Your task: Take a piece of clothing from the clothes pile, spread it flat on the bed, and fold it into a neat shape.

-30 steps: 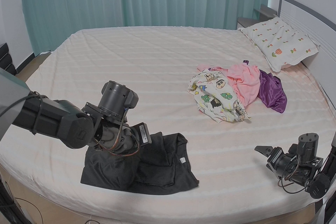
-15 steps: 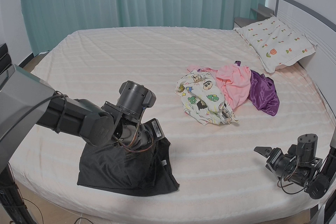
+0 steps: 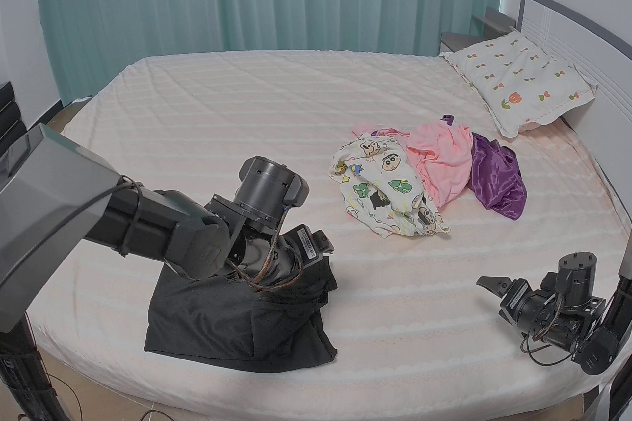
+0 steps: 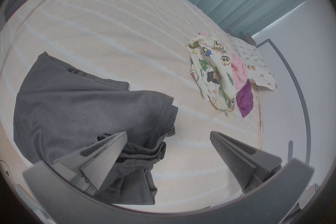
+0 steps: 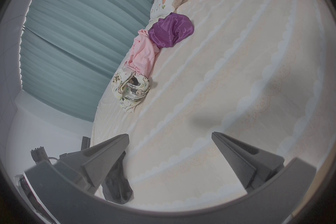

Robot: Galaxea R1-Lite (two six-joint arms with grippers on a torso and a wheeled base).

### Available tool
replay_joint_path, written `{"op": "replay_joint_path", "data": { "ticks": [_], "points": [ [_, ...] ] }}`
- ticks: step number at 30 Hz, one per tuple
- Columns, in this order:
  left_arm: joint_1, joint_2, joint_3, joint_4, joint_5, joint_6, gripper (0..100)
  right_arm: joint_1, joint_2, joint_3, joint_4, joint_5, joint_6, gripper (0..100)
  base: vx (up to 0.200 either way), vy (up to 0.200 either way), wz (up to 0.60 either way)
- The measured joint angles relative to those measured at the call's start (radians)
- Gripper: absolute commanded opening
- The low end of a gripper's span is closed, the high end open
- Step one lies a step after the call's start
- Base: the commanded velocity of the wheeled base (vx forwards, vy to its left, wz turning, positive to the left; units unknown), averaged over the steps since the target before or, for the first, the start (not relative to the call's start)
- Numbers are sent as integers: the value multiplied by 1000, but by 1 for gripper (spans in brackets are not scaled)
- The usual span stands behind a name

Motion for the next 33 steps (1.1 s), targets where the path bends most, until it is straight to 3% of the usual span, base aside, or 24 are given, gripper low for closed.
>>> {"op": "replay_joint_path", "data": {
  "ticks": [8,15,27,33],
  "points": [
    [32,-87,89,-1,-13,-63,100,1,5,2,-11,0,0,100,0,0,0],
    [70,-194,227,1,-104,-112,100,2,5,2,-13,0,0,100,-86,0,0],
    [120,-248,356,-2,-128,-194,100,9,19,2,-12,0,0,100,0,0,0],
    [177,-262,372,1,-217,-217,100,11,29,2,-12,1,0,100,0,200,0]
  ]
}}
